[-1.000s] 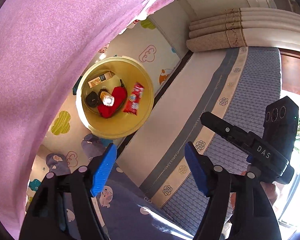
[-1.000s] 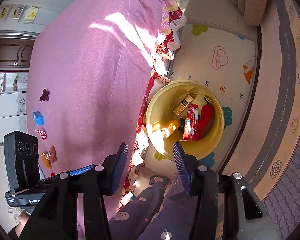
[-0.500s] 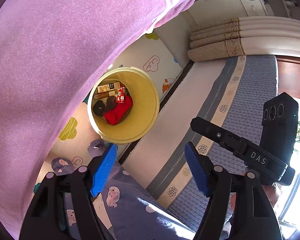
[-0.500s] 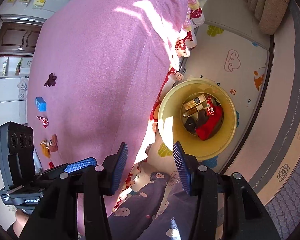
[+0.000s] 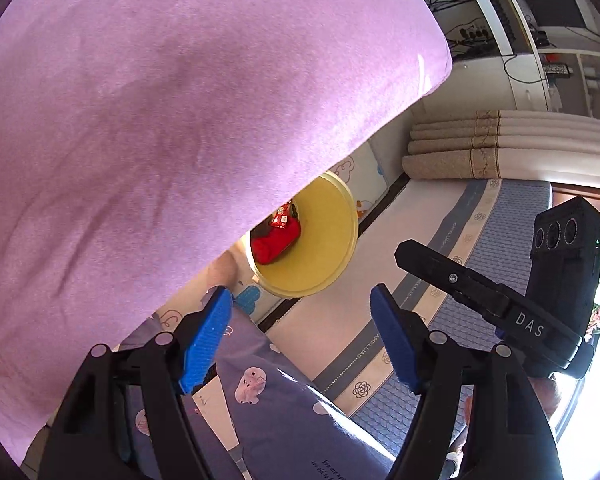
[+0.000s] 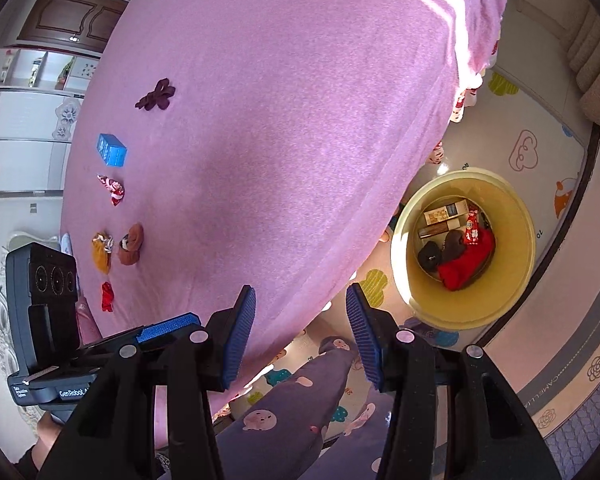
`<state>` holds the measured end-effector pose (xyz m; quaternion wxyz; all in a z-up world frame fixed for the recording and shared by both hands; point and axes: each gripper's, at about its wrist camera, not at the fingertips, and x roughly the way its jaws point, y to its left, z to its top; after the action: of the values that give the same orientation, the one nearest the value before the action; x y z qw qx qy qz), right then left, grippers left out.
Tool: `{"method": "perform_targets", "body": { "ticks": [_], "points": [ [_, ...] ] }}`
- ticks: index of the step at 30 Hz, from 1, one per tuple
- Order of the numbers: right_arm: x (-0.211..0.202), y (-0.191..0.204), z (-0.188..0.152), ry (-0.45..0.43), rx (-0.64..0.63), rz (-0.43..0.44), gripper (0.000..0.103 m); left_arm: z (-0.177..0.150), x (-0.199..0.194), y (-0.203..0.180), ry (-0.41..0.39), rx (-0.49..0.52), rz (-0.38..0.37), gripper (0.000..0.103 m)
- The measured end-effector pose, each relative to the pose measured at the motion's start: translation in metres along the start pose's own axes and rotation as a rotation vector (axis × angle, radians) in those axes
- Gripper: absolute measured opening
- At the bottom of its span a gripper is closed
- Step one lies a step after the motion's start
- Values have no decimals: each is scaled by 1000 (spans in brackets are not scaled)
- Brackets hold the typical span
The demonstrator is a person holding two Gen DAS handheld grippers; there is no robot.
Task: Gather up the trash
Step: 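Move both tools back over the bed toward the brown sock, then lower the left tool onto the brown sock and close it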
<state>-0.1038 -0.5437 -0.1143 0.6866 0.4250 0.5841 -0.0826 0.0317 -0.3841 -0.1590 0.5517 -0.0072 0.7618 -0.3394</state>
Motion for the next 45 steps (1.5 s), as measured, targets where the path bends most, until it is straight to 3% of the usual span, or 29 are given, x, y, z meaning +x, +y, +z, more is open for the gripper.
{"method": "perform_targets", "body": {
  "ticks": [12, 22, 32, 45],
  "points": [
    [70, 131, -13, 52, -143, 23, 47, -3, -94, 125, -143, -124, 9, 73],
    [119, 206, -16, 69, -209, 34, 47, 8, -147, 216, -221, -194, 62, 73],
    [150, 238, 14, 121, -268, 26, 47, 42, -149, 252, -234, -196, 146, 73],
    [197, 248, 61, 207, -280, 21, 47, 95, -109, 289, -174, -259, 204, 72]
  ]
}}
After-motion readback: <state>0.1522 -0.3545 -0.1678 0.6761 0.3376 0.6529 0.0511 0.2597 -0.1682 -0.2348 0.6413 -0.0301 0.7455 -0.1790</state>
